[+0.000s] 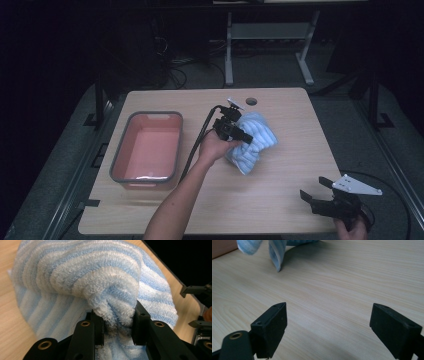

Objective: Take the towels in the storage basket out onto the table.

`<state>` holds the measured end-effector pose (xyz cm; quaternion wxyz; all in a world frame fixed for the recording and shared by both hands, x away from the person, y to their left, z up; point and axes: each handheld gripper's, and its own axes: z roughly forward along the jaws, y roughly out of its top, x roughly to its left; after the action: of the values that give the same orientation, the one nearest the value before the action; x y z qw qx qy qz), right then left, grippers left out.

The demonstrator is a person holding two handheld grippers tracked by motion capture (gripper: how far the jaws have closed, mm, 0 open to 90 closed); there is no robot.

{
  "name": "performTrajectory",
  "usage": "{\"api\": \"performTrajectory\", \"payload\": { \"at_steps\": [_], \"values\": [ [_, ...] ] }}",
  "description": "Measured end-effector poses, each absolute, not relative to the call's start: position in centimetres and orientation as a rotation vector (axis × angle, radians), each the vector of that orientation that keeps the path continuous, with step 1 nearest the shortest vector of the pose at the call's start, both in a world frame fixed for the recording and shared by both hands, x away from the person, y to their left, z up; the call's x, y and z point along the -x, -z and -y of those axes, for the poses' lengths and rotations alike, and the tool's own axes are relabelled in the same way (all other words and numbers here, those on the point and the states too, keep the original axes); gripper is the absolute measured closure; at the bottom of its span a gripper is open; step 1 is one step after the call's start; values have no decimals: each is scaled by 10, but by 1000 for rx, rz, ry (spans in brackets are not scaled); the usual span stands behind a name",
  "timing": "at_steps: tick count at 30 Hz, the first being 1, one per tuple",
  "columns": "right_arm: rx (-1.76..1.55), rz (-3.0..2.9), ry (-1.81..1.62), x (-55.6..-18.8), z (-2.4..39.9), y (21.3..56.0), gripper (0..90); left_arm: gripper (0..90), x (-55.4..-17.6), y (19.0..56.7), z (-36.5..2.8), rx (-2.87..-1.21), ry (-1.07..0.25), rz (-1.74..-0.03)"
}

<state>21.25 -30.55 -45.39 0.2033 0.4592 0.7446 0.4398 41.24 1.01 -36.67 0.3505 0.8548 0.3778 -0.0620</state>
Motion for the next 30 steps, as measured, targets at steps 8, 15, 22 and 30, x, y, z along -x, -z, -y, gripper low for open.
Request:
{"api": "performTrajectory", "payload": {
  "at_steps": [8, 15, 22, 30],
  "values": [
    [-1278, -2084, -1223, -213, 304, 454, 137, 681, -413, 381, -3, -2223, 179, -989],
    [-1283, -2080, -1222, -213, 304, 454, 138, 671, -412, 393, 2, -2224, 191, -1003],
    [-1275, -2079, -1218, -211, 304, 454, 137, 655, -410, 406, 7, -2241, 191, -1008],
    [-1275, -2090, -1212, -212, 302, 455, 138, 641, -410, 412, 8, -2242, 184, -1014]
  ]
}}
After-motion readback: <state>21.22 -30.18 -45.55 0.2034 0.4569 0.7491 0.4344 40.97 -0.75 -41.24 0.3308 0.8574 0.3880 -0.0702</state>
